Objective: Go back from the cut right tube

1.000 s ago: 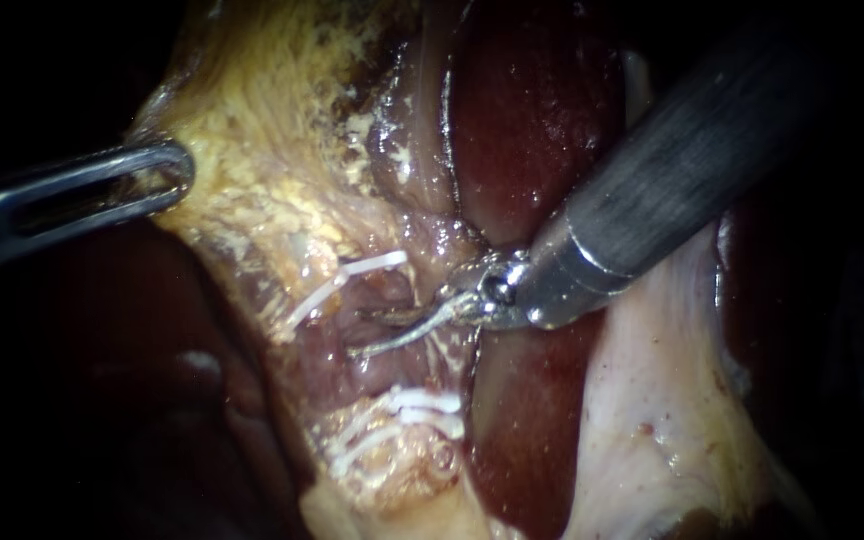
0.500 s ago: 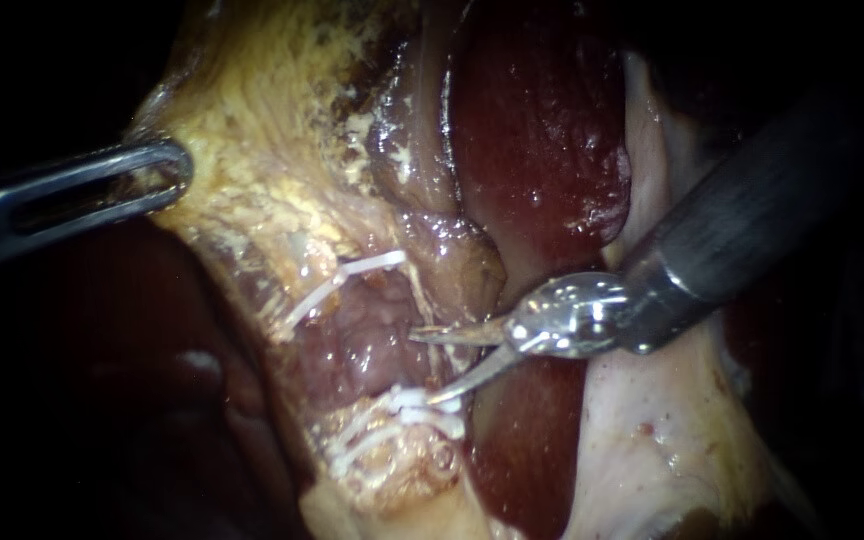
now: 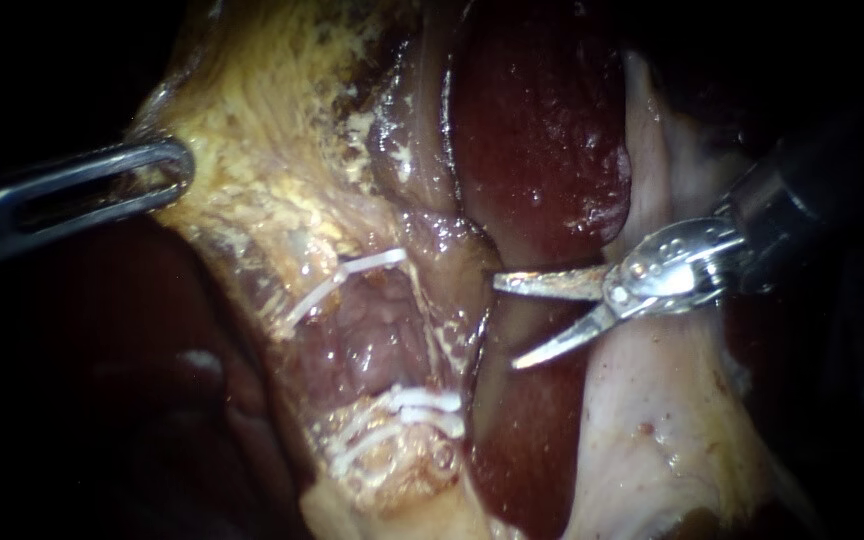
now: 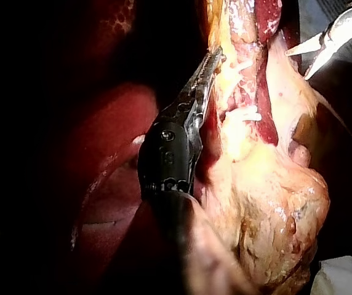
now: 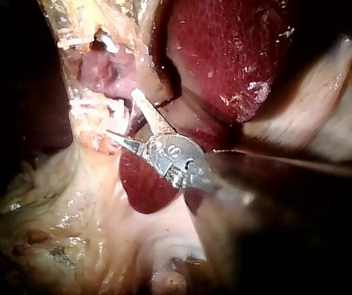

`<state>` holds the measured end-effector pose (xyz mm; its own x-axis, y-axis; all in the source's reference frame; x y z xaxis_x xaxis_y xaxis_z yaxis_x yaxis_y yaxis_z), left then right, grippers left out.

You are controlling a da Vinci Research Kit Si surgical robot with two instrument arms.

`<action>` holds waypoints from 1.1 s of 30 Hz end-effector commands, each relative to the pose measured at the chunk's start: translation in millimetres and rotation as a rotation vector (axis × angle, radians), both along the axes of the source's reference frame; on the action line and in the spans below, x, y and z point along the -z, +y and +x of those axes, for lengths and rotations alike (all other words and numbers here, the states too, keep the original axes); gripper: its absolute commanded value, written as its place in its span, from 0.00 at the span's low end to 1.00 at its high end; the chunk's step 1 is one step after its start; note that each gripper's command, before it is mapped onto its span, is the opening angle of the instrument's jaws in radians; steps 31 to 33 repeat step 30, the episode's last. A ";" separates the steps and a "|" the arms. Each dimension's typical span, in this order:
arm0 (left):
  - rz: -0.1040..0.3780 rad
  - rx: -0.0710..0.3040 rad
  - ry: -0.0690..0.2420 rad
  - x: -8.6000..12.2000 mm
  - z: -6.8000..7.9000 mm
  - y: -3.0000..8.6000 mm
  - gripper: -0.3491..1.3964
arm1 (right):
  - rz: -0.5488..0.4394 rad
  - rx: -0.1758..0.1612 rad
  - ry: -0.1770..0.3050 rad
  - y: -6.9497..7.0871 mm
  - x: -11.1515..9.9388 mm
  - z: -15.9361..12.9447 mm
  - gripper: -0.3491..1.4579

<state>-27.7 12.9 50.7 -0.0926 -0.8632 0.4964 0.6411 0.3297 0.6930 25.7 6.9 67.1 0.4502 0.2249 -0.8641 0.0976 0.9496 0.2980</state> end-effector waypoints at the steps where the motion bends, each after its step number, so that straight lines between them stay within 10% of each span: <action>1: -0.001 -0.004 -0.003 -0.3 -0.3 -0.1 0.00 | 0.001 0.000 0.000 -0.1 -0.2 0.0 0.98; 19: 0.046 -0.119 -0.006 -13.6 -11.0 -1.7 0.00 | 0.001 0.007 0.005 -0.4 -0.9 -0.2 0.98; 33: 0.052 -0.125 -0.011 -13.7 -11.0 -1.7 0.00 | 0.002 0.007 0.005 -0.3 -0.8 -0.3 0.98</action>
